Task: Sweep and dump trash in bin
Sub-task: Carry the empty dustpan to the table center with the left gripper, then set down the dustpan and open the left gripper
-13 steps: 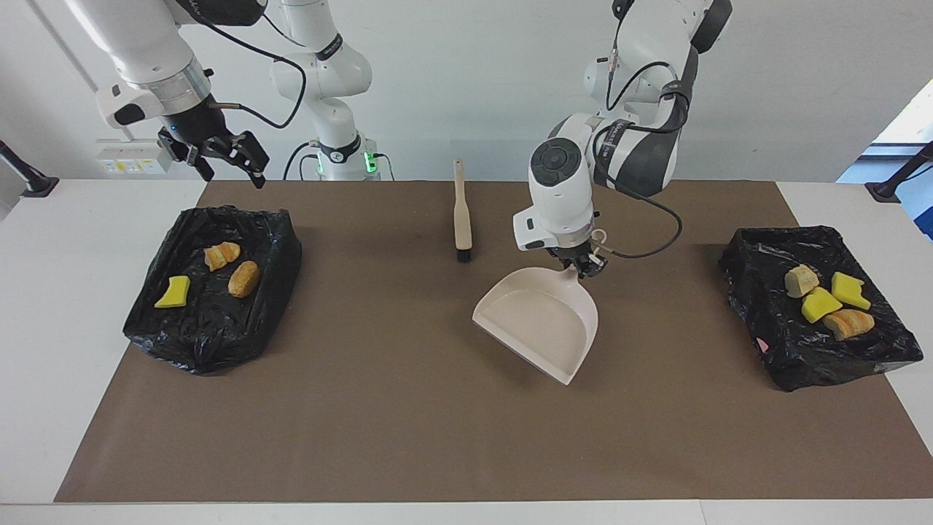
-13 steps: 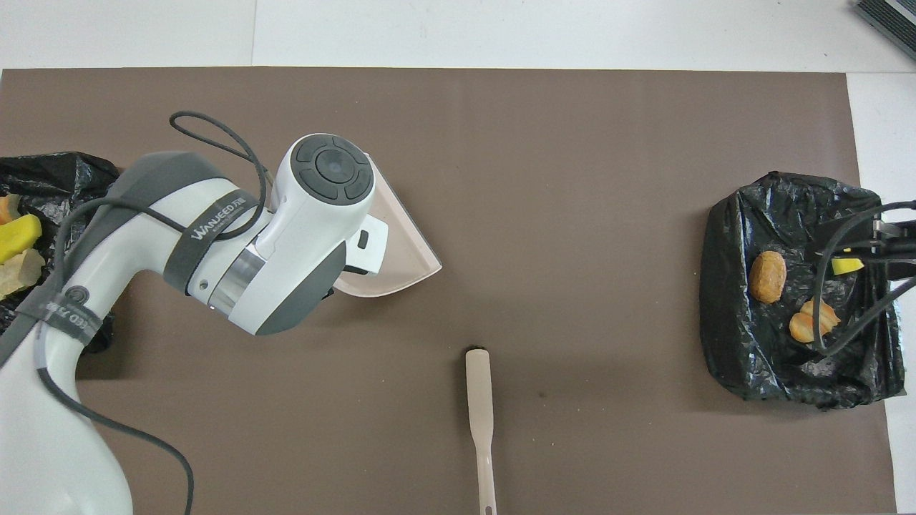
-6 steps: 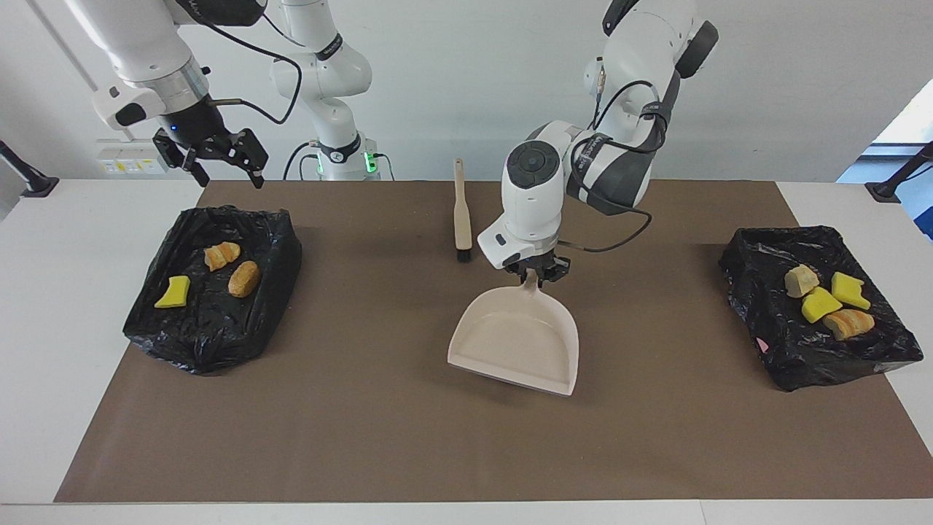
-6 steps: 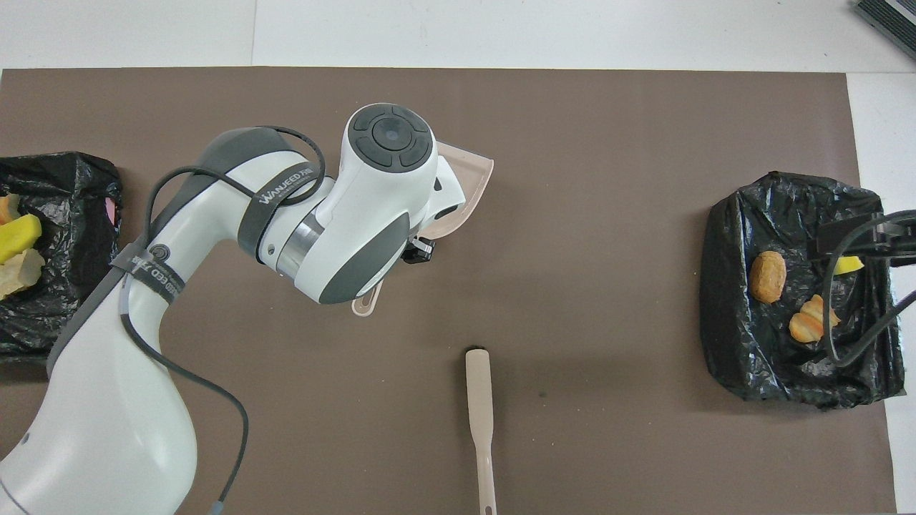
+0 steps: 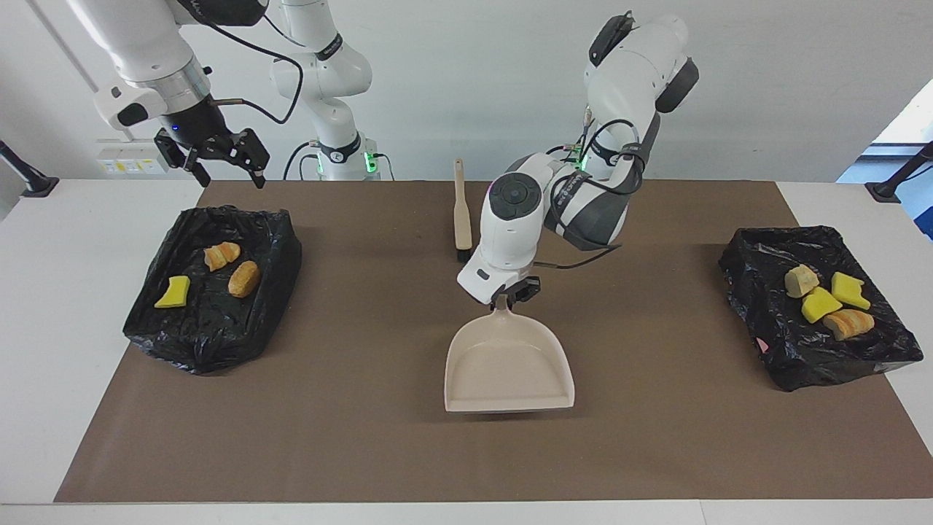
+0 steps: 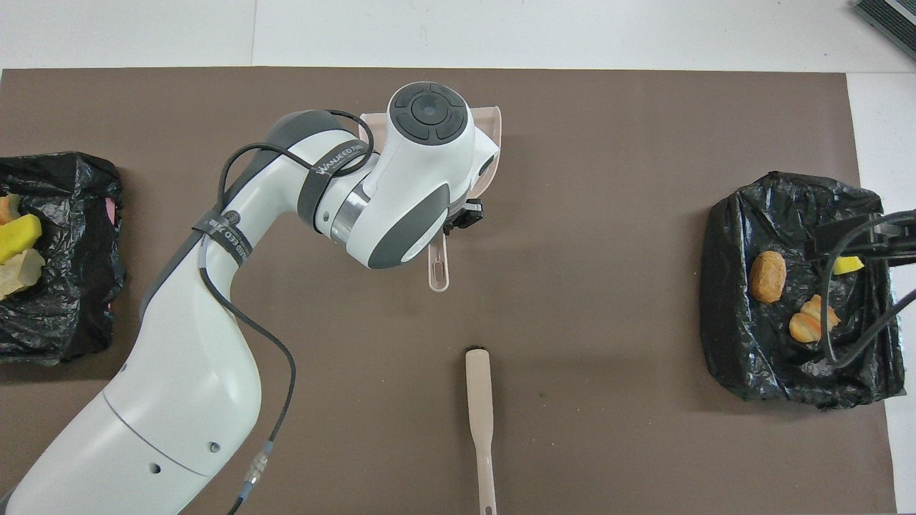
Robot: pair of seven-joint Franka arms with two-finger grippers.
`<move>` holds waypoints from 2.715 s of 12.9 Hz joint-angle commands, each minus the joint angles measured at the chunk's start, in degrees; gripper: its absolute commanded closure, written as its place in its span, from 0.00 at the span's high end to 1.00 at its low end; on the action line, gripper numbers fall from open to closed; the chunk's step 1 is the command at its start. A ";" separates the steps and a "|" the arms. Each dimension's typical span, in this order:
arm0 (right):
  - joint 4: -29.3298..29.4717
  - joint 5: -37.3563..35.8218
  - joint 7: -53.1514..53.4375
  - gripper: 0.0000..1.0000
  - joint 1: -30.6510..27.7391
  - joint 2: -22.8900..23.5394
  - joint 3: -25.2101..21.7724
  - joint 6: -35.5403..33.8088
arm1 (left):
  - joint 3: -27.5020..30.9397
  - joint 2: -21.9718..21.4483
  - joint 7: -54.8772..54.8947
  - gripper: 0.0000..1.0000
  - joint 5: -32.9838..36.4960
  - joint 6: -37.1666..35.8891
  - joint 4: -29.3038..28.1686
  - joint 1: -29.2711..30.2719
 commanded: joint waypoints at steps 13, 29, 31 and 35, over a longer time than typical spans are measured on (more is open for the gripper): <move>-0.67 0.56 -1.43 1.00 -0.24 -0.67 0.15 0.65 | -2.07 4.17 -1.56 0.11 -0.78 3.46 0.95 -1.37; -0.67 0.56 -1.43 1.00 -0.24 -0.67 0.15 0.65 | 0.64 -12.33 5.19 1.00 2.21 4.79 -12.92 2.59; -0.58 0.56 -1.43 1.00 -0.32 -0.67 0.15 0.65 | 4.07 -17.43 7.84 1.00 2.21 4.43 -18.18 2.50; -0.58 0.56 -1.43 1.00 -0.24 -0.67 0.15 0.65 | 10.57 -27.19 13.95 1.00 -2.95 4.96 -26.64 3.12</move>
